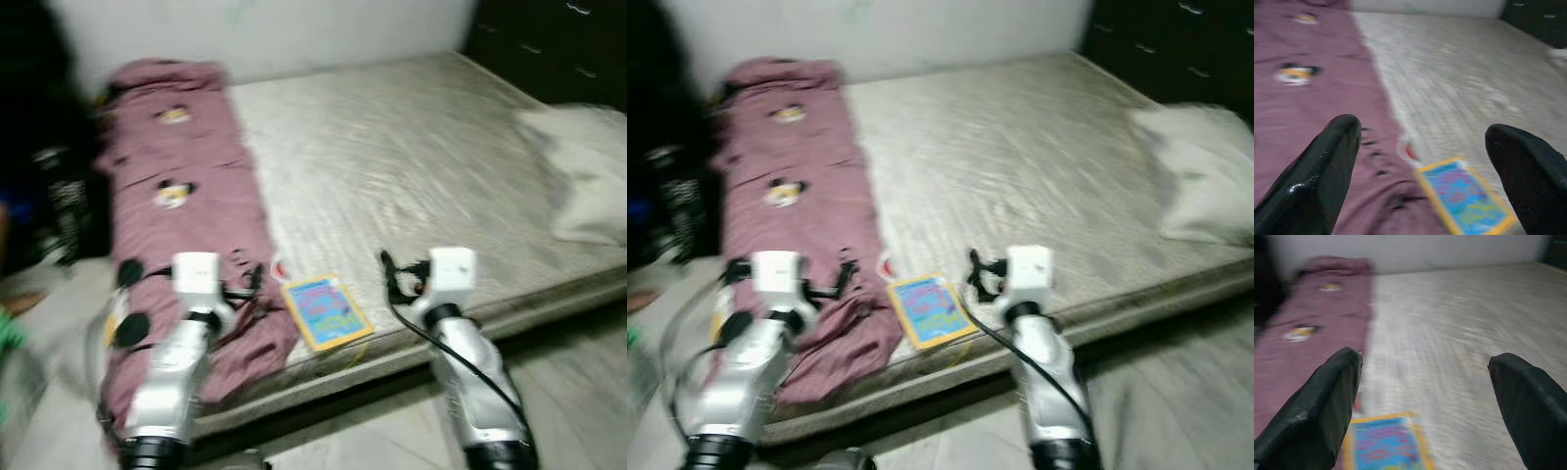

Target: Clean up the room

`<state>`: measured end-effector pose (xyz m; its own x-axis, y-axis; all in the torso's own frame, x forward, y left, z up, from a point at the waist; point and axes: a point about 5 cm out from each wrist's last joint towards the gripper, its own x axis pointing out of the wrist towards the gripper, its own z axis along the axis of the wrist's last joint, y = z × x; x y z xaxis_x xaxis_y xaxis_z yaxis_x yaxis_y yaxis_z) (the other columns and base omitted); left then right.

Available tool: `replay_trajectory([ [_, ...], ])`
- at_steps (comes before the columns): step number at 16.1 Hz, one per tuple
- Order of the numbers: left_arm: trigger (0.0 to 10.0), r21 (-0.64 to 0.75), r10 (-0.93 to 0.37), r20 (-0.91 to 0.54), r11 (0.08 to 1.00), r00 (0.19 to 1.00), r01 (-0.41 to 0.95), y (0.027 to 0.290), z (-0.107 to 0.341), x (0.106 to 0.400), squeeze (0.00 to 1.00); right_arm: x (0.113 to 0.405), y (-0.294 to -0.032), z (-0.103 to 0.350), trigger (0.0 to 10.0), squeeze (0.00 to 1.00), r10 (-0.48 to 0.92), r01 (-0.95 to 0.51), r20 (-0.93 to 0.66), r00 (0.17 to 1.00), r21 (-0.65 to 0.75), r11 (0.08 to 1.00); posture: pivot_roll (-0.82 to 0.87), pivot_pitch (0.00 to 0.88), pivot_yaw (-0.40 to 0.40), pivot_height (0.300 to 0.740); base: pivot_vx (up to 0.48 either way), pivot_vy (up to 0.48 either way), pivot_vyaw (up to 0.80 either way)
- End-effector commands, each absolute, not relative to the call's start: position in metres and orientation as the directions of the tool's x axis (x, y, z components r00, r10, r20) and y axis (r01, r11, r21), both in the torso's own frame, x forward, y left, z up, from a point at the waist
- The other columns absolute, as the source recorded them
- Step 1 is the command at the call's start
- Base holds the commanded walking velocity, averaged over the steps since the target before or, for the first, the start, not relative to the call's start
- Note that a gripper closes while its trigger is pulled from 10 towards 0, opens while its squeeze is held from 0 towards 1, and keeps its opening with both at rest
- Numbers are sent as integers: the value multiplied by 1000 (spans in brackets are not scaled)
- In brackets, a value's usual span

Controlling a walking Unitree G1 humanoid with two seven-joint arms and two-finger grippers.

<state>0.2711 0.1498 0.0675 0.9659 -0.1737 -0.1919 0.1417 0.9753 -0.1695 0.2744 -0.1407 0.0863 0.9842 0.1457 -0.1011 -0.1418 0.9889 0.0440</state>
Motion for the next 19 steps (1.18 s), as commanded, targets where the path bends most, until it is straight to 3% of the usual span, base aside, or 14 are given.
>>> replay_trajectory([
  [1,10000,-172,-181,-190,974,965,149,147,68,272,0,275,-143,89,10000,0,147,-144,-90,985,39,989,1,0,20,740,0,0,800],
  [15,10000,-168,-184,-188,974,965,153,145,68,272,0,275,-143,88,10000,0,155,-152,-97,983,36,988,5,0,15,740,0,0,794],
  [19,10000,-166,-187,-188,974,964,156,145,68,272,0,275,-143,87,10000,0,152,-148,-100,983,47,988,5,0,15,740,0,0,0],
])
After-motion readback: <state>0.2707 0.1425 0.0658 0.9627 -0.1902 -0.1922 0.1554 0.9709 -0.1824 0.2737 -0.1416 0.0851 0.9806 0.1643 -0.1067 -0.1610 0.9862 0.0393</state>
